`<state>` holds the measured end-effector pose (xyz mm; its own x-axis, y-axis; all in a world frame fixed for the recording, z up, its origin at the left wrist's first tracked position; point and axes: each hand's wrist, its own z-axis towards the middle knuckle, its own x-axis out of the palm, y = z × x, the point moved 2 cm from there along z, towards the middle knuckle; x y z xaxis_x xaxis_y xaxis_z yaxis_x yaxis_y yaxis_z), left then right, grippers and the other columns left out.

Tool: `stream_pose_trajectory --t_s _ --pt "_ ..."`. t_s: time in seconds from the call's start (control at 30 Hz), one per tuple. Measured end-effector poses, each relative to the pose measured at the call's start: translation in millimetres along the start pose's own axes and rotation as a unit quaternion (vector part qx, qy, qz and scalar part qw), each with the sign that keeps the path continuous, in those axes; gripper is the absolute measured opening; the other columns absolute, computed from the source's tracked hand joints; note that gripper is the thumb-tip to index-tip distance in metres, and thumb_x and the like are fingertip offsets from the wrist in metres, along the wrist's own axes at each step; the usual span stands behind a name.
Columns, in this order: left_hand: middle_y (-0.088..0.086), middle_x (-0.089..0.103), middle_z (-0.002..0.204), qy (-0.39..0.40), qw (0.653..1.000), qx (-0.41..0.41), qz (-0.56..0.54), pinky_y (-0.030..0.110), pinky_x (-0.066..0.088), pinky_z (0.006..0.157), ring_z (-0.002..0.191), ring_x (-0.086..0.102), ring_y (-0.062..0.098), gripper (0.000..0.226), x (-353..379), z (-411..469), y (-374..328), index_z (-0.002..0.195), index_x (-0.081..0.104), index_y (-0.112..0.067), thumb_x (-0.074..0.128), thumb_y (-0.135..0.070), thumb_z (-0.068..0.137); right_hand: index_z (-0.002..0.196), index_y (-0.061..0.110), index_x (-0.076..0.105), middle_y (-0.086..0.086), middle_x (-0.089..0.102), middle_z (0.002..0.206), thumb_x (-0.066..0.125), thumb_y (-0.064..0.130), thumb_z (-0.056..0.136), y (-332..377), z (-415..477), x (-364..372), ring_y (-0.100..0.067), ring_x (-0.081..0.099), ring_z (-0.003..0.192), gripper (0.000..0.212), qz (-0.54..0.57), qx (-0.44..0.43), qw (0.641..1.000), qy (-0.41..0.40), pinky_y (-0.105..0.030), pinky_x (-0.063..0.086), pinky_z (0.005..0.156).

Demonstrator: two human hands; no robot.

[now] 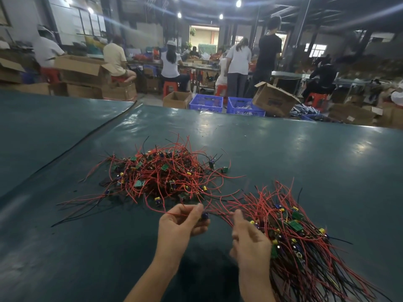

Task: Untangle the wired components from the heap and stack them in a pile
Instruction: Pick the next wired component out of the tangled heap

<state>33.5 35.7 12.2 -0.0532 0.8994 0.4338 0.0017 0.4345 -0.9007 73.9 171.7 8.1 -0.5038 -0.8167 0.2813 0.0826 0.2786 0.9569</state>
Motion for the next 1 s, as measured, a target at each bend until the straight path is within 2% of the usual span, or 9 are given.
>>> stream_pose_trajectory --t_s 0.1,0.17,0.27,0.33,0.43,0.57,0.73,0.87,1.0 --pt "0.012 0.073 0.073 0.077 0.994 0.006 0.074 0.024 0.055 0.056 0.062 0.069 0.018 0.028 12 -10 8 0.084 0.068 -0.002 0.072 -0.027 0.072 0.057 0.021 0.076 0.002 0.067 0.056 0.068 0.023 0.087 -4 -5 11 -0.006 0.062 0.052 0.031 -0.051 -0.048 0.997 0.035 -0.015 0.048 0.051" --pt "0.011 0.073 0.074 0.105 0.989 0.011 0.104 0.024 0.056 0.058 0.065 0.070 0.018 0.027 16 -14 10 0.086 0.069 -0.003 0.071 -0.028 0.074 0.064 0.028 0.079 -0.004 0.074 0.067 0.066 0.018 0.090 -3 -4 9 -0.010 0.070 0.065 0.031 -0.053 -0.056 0.997 0.028 -0.019 0.055 0.060" --pt "0.005 0.072 0.071 0.099 0.989 0.027 0.110 0.023 0.055 0.057 0.063 0.069 0.015 0.027 20 -16 8 0.087 0.068 -0.004 0.071 -0.027 0.073 0.069 0.027 0.080 -0.001 0.071 0.062 0.065 0.024 0.091 -3 -2 4 -0.008 0.066 0.062 0.026 -0.036 -0.033 0.999 -0.005 -0.028 0.055 0.062" --pt "0.008 0.071 0.069 0.082 0.993 0.027 0.085 0.024 0.056 0.056 0.060 0.068 0.019 0.025 19 -14 6 0.086 0.067 -0.001 0.070 -0.023 0.075 0.071 0.025 0.080 0.010 0.055 0.051 0.065 0.025 0.091 0 1 1 -0.002 0.048 0.045 0.025 -0.002 -0.017 0.999 -0.033 -0.021 0.042 0.049" --pt "0.012 0.070 0.067 0.031 0.998 0.021 0.052 0.024 0.055 0.053 0.055 0.066 0.020 0.018 10 -6 -1 0.085 0.067 0.000 0.068 -0.017 0.079 0.073 0.021 0.080 0.008 0.040 0.052 0.063 0.025 0.092 8 8 -12 0.000 0.028 0.038 0.025 0.074 0.008 0.994 -0.083 -0.015 0.025 0.035" --pt "0.016 0.070 0.070 -0.002 1.000 0.001 0.012 0.023 0.056 0.052 0.055 0.066 0.020 0.020 0 -1 -3 0.084 0.069 -0.004 0.071 -0.021 0.072 0.069 0.021 0.079 0.007 0.040 0.052 0.062 0.024 0.094 16 12 -21 -0.002 0.026 0.038 0.030 0.107 0.018 0.989 -0.096 -0.015 0.024 0.035" --pt "0.011 0.069 0.069 -0.025 0.997 -0.026 -0.071 0.020 0.055 0.051 0.056 0.067 0.016 0.025 -2 1 -4 0.087 0.066 -0.003 0.072 -0.020 0.071 0.075 0.013 0.077 0.005 0.046 0.056 0.059 0.027 0.094 19 10 -22 -0.004 0.025 0.038 0.030 0.151 0.010 0.985 -0.078 -0.017 0.020 0.035" --pt "0.006 0.067 0.065 0.016 0.988 -0.065 -0.136 0.019 0.055 0.049 0.053 0.064 0.012 0.022 -1 0 -8 0.087 0.063 -0.007 0.067 -0.022 0.072 0.087 0.008 0.071 0.004 0.046 0.055 0.047 0.041 0.098 20 12 -25 -0.005 0.027 0.036 0.042 0.192 0.025 0.979 -0.062 -0.017 0.020 0.034" --pt "0.005 0.058 0.060 0.117 0.982 -0.100 -0.106 0.021 0.051 0.048 0.049 0.056 0.011 0.032 13 -11 -7 0.072 0.074 -0.011 0.065 -0.041 0.070 0.083 0.013 0.075 0.006 0.049 0.056 0.049 0.047 0.092 13 11 -17 -0.004 0.032 0.038 0.044 0.118 0.036 0.992 -0.025 -0.016 0.022 0.034"
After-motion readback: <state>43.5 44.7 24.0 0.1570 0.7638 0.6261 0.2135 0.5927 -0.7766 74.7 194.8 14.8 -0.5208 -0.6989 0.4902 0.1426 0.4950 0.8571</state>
